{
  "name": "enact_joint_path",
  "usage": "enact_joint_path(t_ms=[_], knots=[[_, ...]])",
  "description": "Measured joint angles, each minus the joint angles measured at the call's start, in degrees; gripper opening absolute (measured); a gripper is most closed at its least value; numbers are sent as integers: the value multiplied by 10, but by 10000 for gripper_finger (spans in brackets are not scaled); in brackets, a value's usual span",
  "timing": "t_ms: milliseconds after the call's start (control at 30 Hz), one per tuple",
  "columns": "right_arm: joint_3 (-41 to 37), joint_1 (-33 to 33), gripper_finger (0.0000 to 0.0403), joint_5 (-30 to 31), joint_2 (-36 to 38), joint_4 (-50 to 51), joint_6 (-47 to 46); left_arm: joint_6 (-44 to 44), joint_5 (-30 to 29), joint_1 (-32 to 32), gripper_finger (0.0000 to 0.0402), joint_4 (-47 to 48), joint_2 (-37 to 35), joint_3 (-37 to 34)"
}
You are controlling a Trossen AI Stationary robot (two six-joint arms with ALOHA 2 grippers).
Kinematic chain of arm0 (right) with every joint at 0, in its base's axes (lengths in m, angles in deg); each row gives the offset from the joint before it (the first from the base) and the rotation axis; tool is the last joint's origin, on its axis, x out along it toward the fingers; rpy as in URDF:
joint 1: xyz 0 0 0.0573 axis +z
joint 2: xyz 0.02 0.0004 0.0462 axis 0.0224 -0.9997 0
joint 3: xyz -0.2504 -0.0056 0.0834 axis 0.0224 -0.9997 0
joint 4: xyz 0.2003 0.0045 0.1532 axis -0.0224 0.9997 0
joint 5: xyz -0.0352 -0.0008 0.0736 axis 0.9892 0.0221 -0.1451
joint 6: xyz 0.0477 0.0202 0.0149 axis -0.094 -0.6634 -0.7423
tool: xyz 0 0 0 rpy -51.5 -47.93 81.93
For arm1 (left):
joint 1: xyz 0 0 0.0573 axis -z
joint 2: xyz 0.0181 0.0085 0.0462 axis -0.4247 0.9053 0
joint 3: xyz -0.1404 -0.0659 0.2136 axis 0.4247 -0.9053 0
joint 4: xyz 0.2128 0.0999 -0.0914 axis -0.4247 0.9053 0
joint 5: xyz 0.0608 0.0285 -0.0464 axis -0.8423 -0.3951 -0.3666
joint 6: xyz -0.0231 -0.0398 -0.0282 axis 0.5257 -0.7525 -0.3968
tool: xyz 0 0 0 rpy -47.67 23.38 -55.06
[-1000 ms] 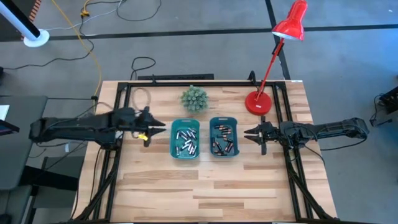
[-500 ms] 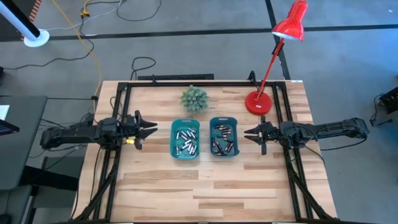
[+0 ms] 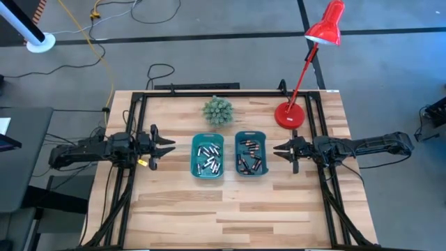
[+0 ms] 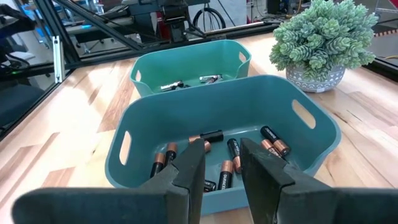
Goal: Sort batteries
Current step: Return to Home Position
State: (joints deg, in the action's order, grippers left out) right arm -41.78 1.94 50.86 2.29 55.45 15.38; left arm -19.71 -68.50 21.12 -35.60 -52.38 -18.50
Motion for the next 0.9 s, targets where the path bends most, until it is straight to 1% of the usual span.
enact_joint_path(t_ms=[133,233,900], knots=[[0,0,118,0,0,0,0,-62,2,0,106,1,6,0],[0,0,118,0,0,0,0,-87,2,0,105,1,6,0],[0,0,118,0,0,0,0,-92,2,0,105,1,6,-1]])
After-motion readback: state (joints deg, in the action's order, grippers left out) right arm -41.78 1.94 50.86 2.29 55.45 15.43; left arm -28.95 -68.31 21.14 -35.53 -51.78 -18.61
